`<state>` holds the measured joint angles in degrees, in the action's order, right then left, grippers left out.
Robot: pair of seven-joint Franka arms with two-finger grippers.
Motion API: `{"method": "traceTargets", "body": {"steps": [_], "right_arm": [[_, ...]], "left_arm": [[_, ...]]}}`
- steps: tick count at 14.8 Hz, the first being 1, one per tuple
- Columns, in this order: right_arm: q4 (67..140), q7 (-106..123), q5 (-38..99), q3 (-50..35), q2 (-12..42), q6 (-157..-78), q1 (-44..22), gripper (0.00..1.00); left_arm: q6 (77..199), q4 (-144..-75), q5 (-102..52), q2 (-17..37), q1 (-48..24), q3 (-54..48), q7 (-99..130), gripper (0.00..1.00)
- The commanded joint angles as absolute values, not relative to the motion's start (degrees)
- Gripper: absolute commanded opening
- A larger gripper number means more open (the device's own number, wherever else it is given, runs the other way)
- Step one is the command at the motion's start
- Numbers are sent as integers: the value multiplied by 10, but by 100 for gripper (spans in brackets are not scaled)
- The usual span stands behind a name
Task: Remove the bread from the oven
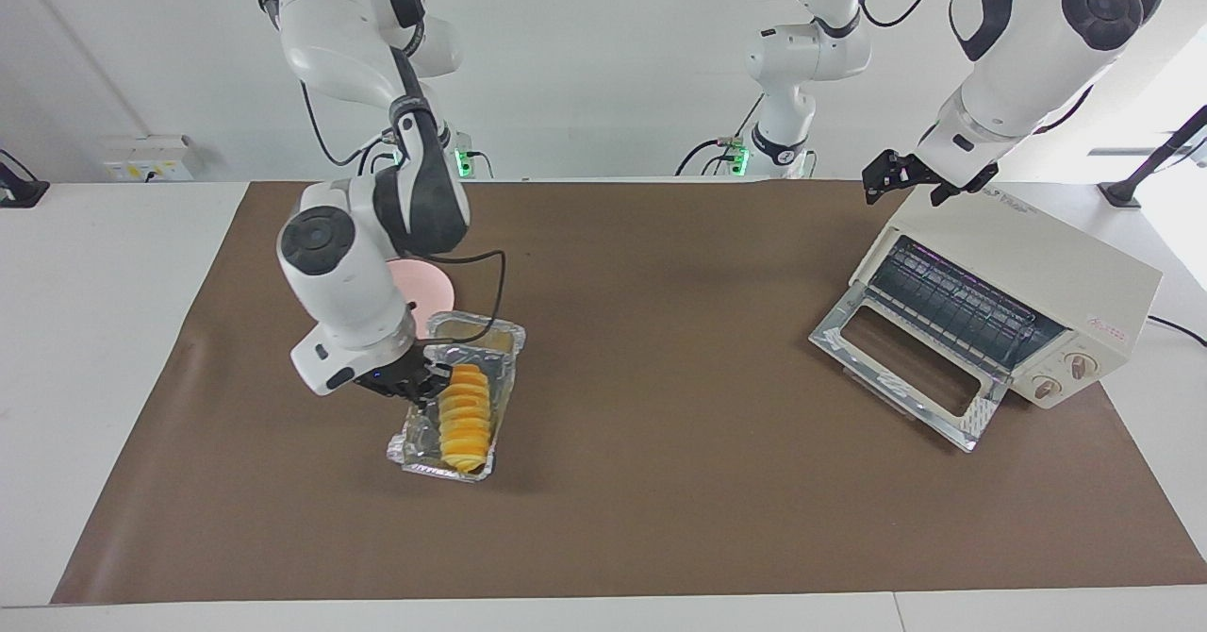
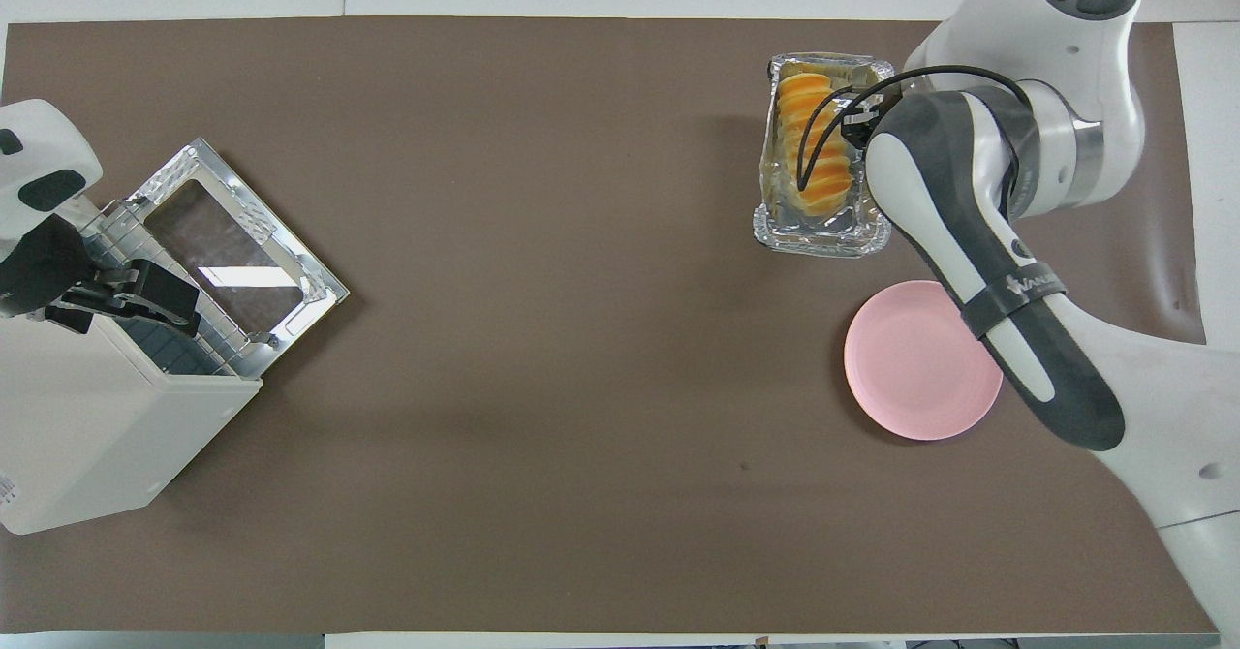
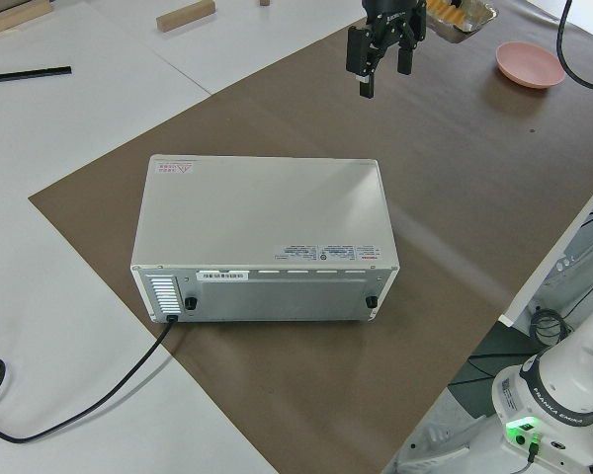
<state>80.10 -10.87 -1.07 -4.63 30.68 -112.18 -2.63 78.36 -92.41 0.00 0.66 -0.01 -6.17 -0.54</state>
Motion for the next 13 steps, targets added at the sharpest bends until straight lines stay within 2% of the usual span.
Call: {"method": "traceTargets", "body": {"steps": [1, 5, 10, 11, 12, 13], "right_arm": [[802, -22, -3, -55, 342, -1169, 20, 0], [795, 6, -25, -54, 388, -1190, 40, 0], [794, 15, -33, -54, 396, -1201, 41, 0], [794, 14, -34, -54, 391, -1201, 41, 44], [795, 13, -35, -54, 385, -1192, 41, 99], [798, 13, -37, -53, 375, -1185, 40, 100]], "left_arm": [[788, -939, 5, -8, 9, -69, -6, 100], [788, -939, 4, -8, 9, -69, -6, 100], [788, -939, 5, -8, 9, -69, -6, 100], [788, -939, 5, -8, 9, -69, -6, 100], [788, -939, 5, -8, 9, -69, -6, 100], [788, -938, 5, -8, 9, -69, -6, 100]]}}
